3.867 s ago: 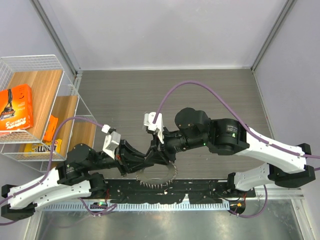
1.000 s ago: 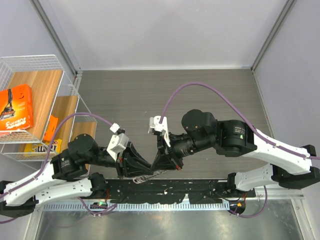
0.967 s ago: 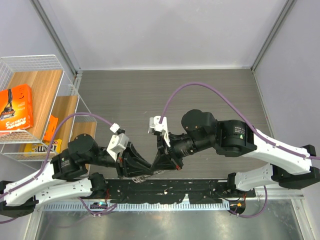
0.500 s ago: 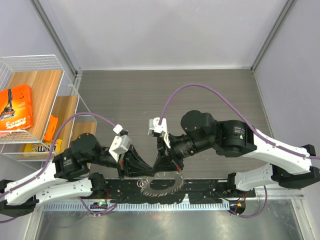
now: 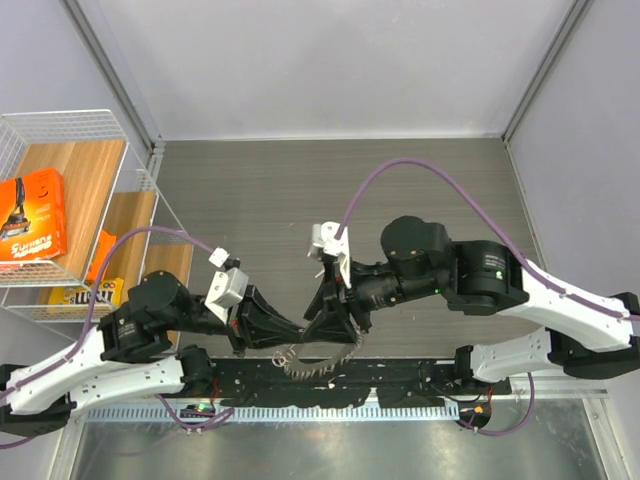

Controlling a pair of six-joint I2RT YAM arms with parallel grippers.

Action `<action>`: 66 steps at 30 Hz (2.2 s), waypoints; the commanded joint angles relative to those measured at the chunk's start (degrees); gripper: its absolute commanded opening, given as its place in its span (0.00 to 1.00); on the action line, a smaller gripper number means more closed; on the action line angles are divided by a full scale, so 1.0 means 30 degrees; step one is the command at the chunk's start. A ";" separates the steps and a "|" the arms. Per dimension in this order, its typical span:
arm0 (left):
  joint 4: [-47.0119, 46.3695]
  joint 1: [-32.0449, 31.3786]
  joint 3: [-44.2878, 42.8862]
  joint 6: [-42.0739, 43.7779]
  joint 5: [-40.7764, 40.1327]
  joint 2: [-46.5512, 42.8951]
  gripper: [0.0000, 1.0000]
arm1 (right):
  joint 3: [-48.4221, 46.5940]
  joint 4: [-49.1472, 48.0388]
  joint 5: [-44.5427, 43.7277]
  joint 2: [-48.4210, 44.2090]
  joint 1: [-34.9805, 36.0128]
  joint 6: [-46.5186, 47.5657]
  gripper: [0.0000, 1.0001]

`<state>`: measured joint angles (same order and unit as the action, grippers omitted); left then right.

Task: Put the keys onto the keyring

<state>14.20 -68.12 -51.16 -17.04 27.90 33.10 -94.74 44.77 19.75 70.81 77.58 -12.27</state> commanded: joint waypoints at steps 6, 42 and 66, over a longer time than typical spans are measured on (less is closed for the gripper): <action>-0.2827 0.0030 0.0880 -0.0005 -0.0306 -0.0926 0.00 | 0.2804 -0.2238 -0.7568 -0.3913 -0.0662 -0.0565 0.62; -0.1832 0.0001 0.3692 -0.1147 -0.7132 -0.6551 0.00 | 1.3123 -1.3662 -0.9483 0.6425 -1.0011 -0.7828 0.70; -0.0045 0.0001 0.3986 -0.0884 -0.7425 -0.8983 0.00 | 1.1042 -1.2347 -1.2589 1.1115 -1.0011 -1.2227 0.58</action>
<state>16.93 -68.12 -38.04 -19.27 7.01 7.22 -59.68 6.81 -14.57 103.66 47.46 -46.15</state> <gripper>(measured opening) 0.030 0.607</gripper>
